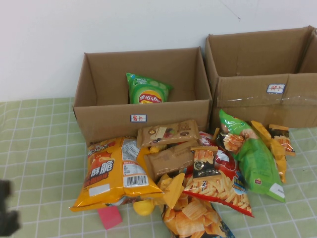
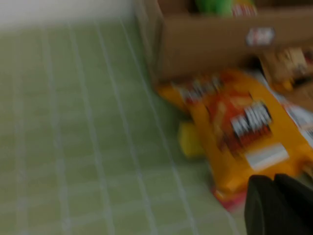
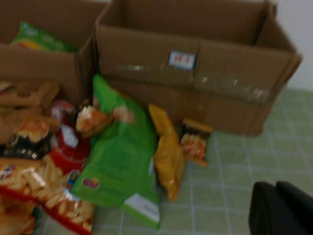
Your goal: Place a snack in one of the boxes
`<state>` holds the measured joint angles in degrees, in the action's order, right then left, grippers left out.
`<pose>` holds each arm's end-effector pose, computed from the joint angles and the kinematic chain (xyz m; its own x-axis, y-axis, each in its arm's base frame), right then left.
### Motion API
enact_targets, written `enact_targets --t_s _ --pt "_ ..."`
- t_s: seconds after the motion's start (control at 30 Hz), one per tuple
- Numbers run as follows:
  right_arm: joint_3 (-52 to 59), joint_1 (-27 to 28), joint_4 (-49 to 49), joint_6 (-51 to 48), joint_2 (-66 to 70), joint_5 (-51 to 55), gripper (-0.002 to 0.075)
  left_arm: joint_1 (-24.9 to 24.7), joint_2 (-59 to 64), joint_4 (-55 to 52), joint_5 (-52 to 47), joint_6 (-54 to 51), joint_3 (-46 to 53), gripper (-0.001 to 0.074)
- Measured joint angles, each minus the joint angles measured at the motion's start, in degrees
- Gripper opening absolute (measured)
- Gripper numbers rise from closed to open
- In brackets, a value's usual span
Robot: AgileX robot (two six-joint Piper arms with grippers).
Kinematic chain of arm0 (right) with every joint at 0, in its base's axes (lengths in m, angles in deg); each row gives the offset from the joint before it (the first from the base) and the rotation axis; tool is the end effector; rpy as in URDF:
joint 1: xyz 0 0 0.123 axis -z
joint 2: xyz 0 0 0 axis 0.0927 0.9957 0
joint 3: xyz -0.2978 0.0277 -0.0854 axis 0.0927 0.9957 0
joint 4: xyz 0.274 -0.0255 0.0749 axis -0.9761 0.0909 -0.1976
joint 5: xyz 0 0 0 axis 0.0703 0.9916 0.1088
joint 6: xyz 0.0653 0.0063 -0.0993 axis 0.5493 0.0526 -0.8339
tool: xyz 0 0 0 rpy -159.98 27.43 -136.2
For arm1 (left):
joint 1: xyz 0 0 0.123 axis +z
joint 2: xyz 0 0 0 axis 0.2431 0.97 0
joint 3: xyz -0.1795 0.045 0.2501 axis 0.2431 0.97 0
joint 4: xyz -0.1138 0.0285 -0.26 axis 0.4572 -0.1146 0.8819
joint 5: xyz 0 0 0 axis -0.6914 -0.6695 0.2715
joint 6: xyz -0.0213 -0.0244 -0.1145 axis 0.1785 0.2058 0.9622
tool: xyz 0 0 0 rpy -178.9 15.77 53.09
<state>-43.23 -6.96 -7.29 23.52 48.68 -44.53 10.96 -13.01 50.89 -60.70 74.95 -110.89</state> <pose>0.1321 0.0152 0.3041 -0.2775 -0.1591 -0.9475 -0.1639 0.9796 -0.1165 0.1462 -0.0268 0.3157 -0.5017 -0.0846 -0.8609 0.1361 0.9751 -0.1751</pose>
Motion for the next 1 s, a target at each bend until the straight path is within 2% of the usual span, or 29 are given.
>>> enact_targets --t_s 0.23,0.43,0.5,0.53,0.67,0.73,0.83,1.0 --pt "0.0 0.0 -3.5 -1.1 10.1 4.2 -0.0002 0.0 14.4 15.2 -3.5 -5.8 0.0 -0.0002" --pt "0.0 0.0 -4.3 -1.5 15.7 4.2 -0.0001 0.0 24.5 22.4 0.2 -11.4 0.0 0.002" --pt "0.0 0.0 -5.1 -1.6 17.3 4.0 -0.0001 0.0 27.4 25.3 1.5 -15.1 -0.2 0.0094" --pt "0.0 0.0 -5.2 -1.6 17.9 3.9 -0.0002 0.0 28.5 26.8 1.8 -16.8 -0.4 0.0155" --pt "0.0 0.0 -6.4 -2.0 19.5 3.8 -0.0002 0.0 33.5 32.0 3.1 -25.3 -2.2 0.0473" --pt "0.0 0.0 -7.4 -2.8 19.6 3.7 -0.0002 0.0 36.3 33.6 3.4 -28.1 -3.6 0.0599" --pt "0.0 0.0 -8.1 -3.5 19.6 3.5 -0.0002 0.0 41.4 34.7 3.6 -29.6 -6.0 0.0665" --pt "0.0 0.0 -8.4 -3.7 19.6 3.4 -0.0001 0.0 49.9 35.7 4.0 -30.1 -9.7 0.0688"
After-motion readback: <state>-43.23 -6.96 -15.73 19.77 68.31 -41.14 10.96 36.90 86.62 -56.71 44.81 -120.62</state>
